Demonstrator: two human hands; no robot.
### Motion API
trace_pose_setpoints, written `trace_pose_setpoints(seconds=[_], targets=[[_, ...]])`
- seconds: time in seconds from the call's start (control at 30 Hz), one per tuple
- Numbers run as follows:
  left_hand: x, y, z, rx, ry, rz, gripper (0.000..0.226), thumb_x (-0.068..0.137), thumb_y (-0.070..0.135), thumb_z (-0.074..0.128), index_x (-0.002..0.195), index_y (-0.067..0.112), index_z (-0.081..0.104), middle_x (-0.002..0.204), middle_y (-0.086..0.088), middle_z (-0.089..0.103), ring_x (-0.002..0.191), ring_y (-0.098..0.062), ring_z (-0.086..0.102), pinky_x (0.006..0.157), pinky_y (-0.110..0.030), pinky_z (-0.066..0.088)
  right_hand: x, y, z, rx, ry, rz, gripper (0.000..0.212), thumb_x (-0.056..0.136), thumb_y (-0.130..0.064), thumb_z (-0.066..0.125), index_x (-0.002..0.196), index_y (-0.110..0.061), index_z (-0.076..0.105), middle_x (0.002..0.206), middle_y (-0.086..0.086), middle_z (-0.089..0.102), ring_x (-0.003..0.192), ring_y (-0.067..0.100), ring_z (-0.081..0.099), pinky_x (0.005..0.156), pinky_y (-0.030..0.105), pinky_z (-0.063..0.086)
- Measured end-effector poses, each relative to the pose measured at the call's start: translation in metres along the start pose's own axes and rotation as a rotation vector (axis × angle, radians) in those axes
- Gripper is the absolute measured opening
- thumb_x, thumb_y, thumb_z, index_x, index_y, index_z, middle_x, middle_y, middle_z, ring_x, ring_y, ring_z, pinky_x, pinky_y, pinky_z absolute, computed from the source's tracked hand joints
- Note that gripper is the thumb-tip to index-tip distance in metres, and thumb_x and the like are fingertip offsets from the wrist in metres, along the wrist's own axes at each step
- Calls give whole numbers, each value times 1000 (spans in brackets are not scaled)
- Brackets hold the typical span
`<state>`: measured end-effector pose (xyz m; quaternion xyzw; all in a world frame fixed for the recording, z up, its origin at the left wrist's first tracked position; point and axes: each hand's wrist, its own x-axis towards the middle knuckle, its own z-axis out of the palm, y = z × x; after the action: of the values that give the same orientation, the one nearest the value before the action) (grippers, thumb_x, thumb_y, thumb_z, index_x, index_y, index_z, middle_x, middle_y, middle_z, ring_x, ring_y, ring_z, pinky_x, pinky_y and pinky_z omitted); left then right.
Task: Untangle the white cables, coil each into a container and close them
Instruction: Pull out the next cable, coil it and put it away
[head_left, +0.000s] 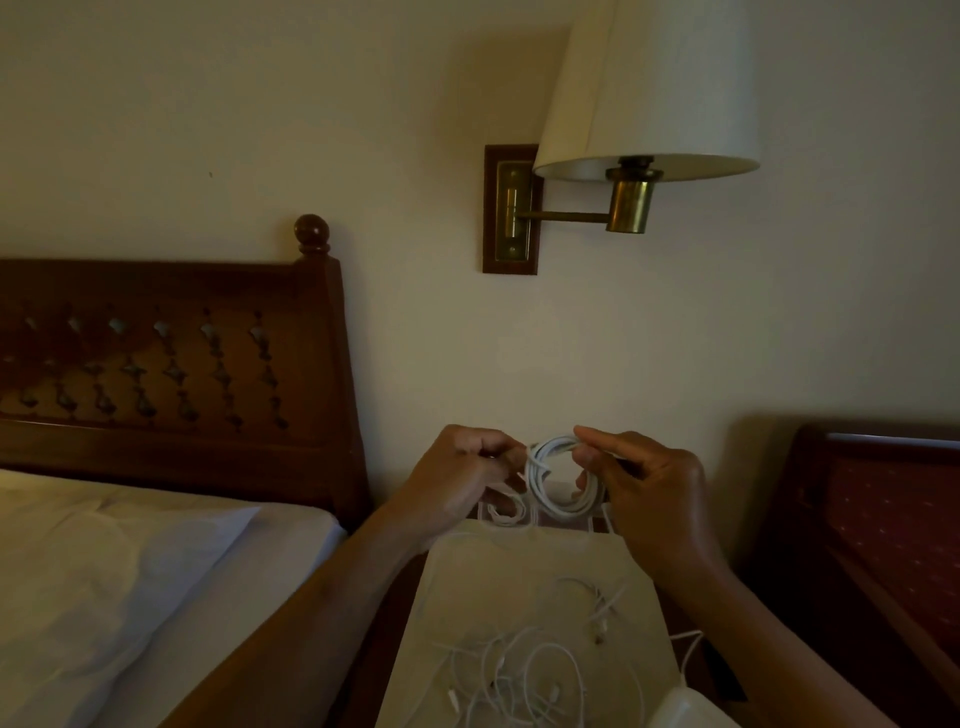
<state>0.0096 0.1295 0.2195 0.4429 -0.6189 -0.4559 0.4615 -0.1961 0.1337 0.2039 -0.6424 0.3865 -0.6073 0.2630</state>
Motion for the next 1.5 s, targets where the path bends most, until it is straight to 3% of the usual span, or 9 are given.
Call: trace_pose_setpoints(seconds=[0.1, 0.3, 0.5, 0.67, 0.83, 0.97, 1.1, 1.33, 1.5], targets=[[0, 4, -1, 91, 91, 35, 21, 102, 1, 57, 96, -2, 76, 90, -28, 73, 76, -28, 73, 75, -45, 62, 0, 1, -1, -3, -45, 23, 24, 89, -4, 74, 105, -22, 78, 90, -15, 77, 83, 3, 73, 64, 16, 58], [-1, 5, -9, 53, 117, -18, 22, 103, 3, 56, 93, -5, 74, 85, -33, 71, 70, -31, 73, 67, -36, 64, -2, 0, -7, -162, -131, -89, 26, 89, -11, 74, 114, -20, 76, 94, -12, 76, 87, 2, 72, 75, 15, 57], [-8, 4, -9, -44, 14, -87, 26, 104, 5, 53, 88, -3, 72, 71, -19, 66, 72, -35, 71, 71, -44, 63, -5, 1, -7, -270, -84, -132, 22, 92, -8, 72, 110, -18, 78, 94, -11, 77, 83, 1, 72, 73, 19, 60], [-14, 3, 0, 36, -132, -77, 38, 106, 36, 54, 95, 1, 65, 80, -15, 66, 80, -31, 70, 77, -55, 62, -8, -1, -7, -361, -96, -228, 23, 94, -2, 67, 114, -11, 77, 92, -4, 77, 78, 0, 71, 69, 17, 59], [-10, 6, 6, 52, -179, -22, 31, 103, 28, 62, 100, -1, 71, 73, -10, 63, 77, -30, 68, 76, -47, 61, -6, -2, -13, -459, -134, -383, 32, 92, 11, 63, 120, -2, 73, 98, 1, 73, 79, -12, 63, 72, 5, 51], [-3, 8, -1, 88, -207, 20, 30, 102, 22, 64, 101, -8, 66, 72, -8, 57, 73, -26, 69, 69, -38, 62, -3, -1, -21, -412, -161, -380, 43, 93, 7, 64, 134, -6, 64, 103, 1, 75, 86, 6, 71, 77, 13, 57], [0, 9, -10, 40, -234, 34, 27, 95, 22, 70, 98, -5, 70, 71, -14, 62, 67, -28, 69, 59, -33, 58, -1, -1, -29, -363, -180, -349, 34, 94, 0, 66, 126, -12, 71, 113, -2, 76, 100, -4, 70, 84, 11, 55], [2, 11, -12, 85, -189, 43, 19, 102, 8, 60, 106, -4, 76, 73, -18, 69, 61, -23, 63, 58, -31, 53, 1, -7, -35, -393, -234, -336, 31, 94, -1, 67, 122, -14, 72, 109, -11, 73, 95, -11, 69, 78, 5, 52], [-1, 10, -19, 187, -140, 66, 20, 103, 5, 59, 102, -8, 74, 67, -16, 66, 57, -24, 58, 57, -34, 50, -2, -6, -45, -520, -353, -355, 35, 91, 10, 65, 120, -8, 74, 102, -4, 76, 89, -18, 65, 77, 0, 48]])
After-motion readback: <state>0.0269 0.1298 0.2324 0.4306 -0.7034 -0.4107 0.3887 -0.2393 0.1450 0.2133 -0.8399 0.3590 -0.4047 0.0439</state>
